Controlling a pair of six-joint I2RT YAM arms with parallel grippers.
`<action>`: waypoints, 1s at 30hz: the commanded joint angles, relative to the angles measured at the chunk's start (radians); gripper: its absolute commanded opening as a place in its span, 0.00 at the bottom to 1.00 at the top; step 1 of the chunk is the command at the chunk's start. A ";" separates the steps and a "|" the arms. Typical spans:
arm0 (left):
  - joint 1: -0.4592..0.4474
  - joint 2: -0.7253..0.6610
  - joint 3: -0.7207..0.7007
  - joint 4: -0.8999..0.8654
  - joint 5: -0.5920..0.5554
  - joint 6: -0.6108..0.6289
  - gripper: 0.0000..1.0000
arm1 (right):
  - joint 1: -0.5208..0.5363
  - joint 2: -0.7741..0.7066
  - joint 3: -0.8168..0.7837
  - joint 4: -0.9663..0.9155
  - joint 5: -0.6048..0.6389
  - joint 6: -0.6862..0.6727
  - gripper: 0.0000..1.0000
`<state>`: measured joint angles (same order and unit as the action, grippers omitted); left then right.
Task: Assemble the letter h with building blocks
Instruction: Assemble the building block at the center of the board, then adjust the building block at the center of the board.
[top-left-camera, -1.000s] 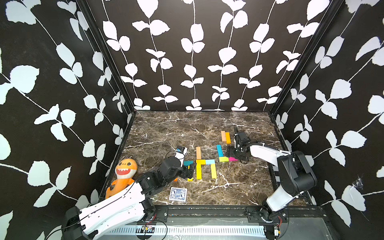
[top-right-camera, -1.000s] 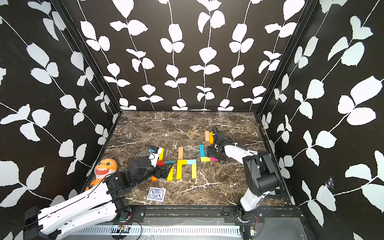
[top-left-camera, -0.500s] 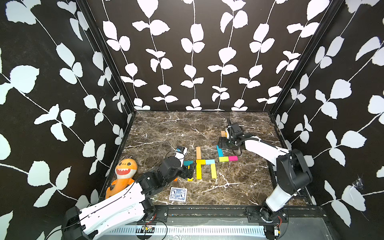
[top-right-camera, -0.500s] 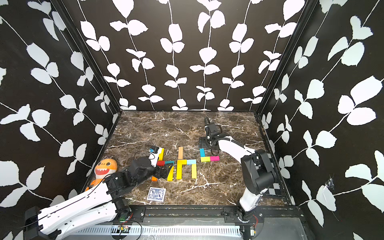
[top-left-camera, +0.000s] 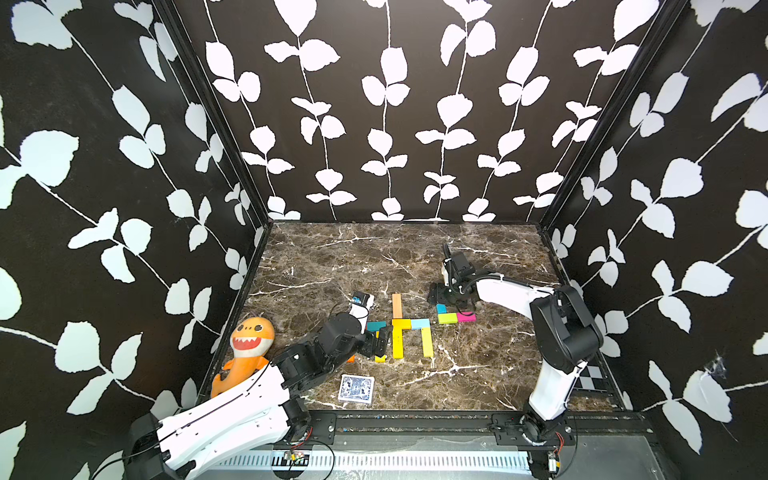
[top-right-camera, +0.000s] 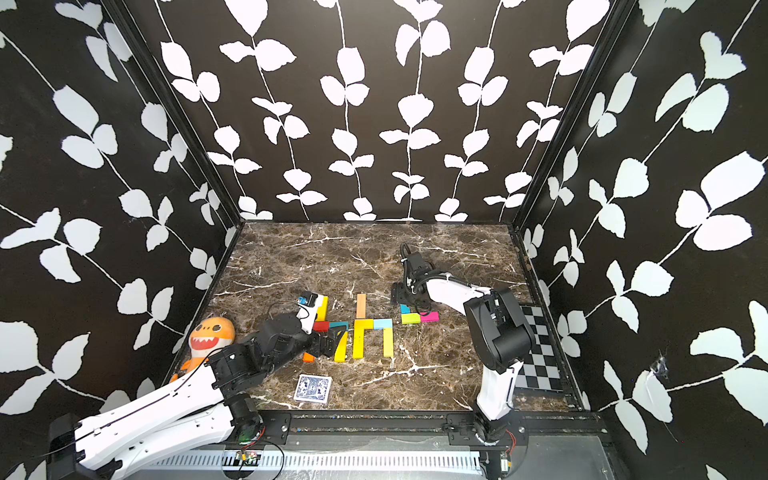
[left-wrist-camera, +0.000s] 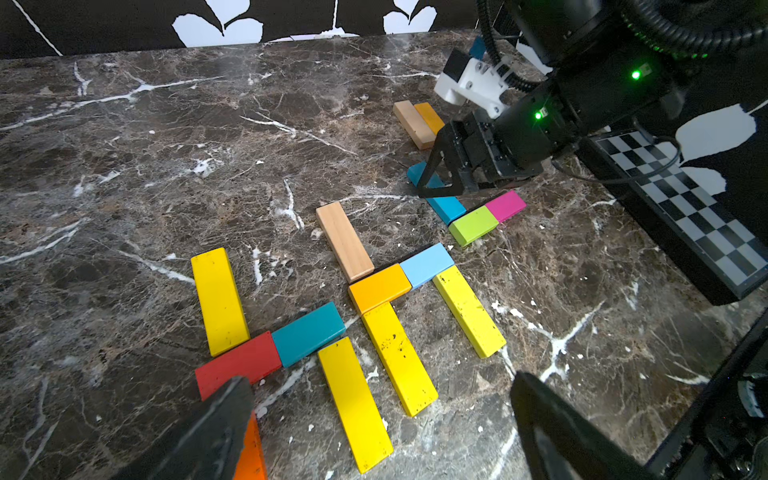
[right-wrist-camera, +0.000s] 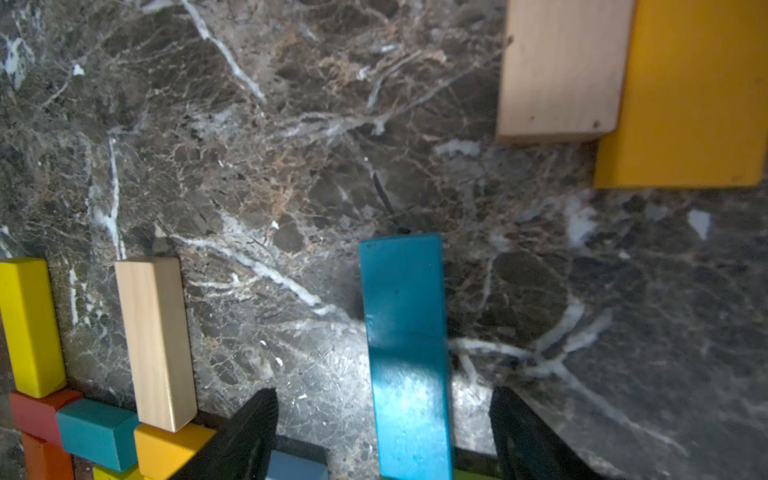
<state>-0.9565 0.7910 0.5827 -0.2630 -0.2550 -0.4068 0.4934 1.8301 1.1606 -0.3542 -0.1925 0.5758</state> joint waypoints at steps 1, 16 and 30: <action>0.004 0.000 0.025 0.000 -0.012 0.014 0.99 | 0.014 0.013 0.003 0.012 -0.015 0.012 0.79; 0.004 -0.002 0.024 -0.002 -0.018 0.012 0.99 | 0.026 0.012 -0.015 0.023 -0.012 0.024 0.79; 0.004 -0.006 0.017 -0.001 -0.021 0.011 0.99 | 0.030 0.008 -0.013 0.020 0.002 0.029 0.79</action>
<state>-0.9565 0.7918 0.5831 -0.2630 -0.2653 -0.4004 0.5137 1.8458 1.1576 -0.3470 -0.2028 0.5972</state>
